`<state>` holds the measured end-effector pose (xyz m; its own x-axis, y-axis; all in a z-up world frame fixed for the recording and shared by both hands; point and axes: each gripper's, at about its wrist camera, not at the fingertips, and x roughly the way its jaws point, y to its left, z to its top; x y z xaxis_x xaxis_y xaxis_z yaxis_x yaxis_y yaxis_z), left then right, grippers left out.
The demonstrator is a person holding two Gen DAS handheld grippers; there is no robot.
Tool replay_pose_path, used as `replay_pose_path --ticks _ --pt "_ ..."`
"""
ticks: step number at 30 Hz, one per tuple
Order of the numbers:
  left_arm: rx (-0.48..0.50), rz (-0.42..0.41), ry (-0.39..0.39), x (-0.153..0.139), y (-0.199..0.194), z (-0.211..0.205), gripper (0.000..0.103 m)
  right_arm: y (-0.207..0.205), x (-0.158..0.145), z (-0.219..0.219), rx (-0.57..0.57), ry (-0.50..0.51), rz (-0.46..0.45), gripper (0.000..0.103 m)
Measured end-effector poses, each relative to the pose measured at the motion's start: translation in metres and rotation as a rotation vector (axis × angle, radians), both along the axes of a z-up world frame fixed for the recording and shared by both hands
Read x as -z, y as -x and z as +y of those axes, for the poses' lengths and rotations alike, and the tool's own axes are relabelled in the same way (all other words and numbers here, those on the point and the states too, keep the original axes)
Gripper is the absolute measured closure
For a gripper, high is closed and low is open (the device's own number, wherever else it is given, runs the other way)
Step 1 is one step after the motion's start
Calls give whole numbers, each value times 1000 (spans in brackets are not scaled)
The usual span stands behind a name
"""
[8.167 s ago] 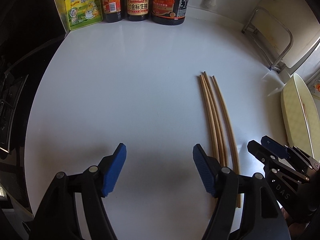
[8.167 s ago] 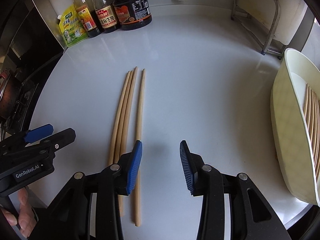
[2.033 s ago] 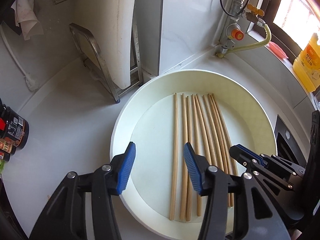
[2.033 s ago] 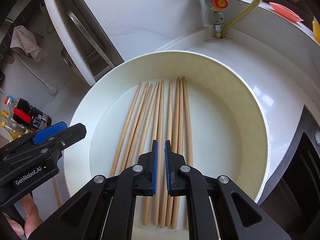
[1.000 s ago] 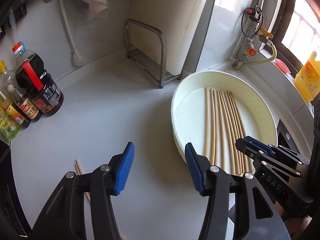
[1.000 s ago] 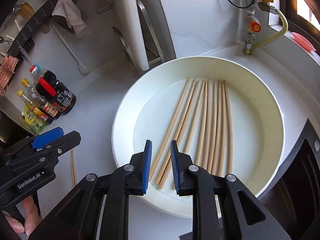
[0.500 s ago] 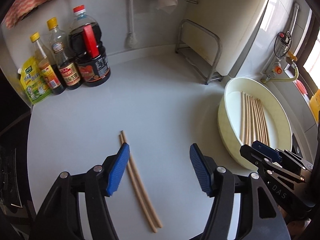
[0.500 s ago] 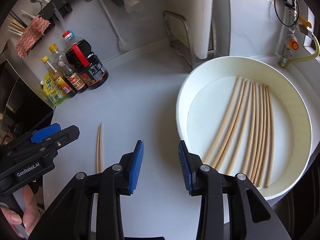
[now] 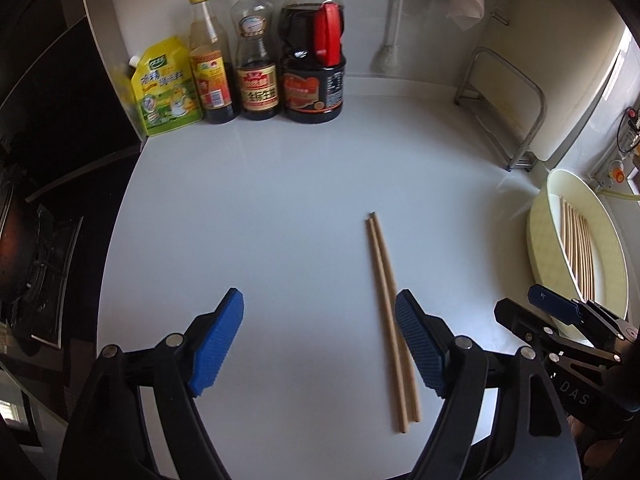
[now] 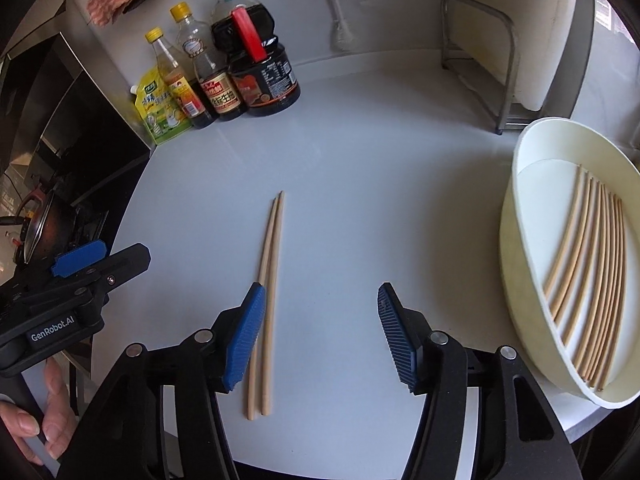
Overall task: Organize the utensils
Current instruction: 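Withdraw both open tools from the basin to the last two chopsticks, then grasp one chopstick with the right tool while the left tool closes on the other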
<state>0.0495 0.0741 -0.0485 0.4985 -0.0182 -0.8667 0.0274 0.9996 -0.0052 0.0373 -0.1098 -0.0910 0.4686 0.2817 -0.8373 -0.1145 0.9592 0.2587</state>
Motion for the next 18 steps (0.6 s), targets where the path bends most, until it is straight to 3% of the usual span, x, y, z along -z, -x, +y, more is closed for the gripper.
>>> replay_pose_path --ticks 11,18 --pt "-63 57 23 37 10 28 25 -6 56 41 -81 54 77 47" --pt "-75 76 24 52 10 34 25 -6 74 55 -89 106 82 47"
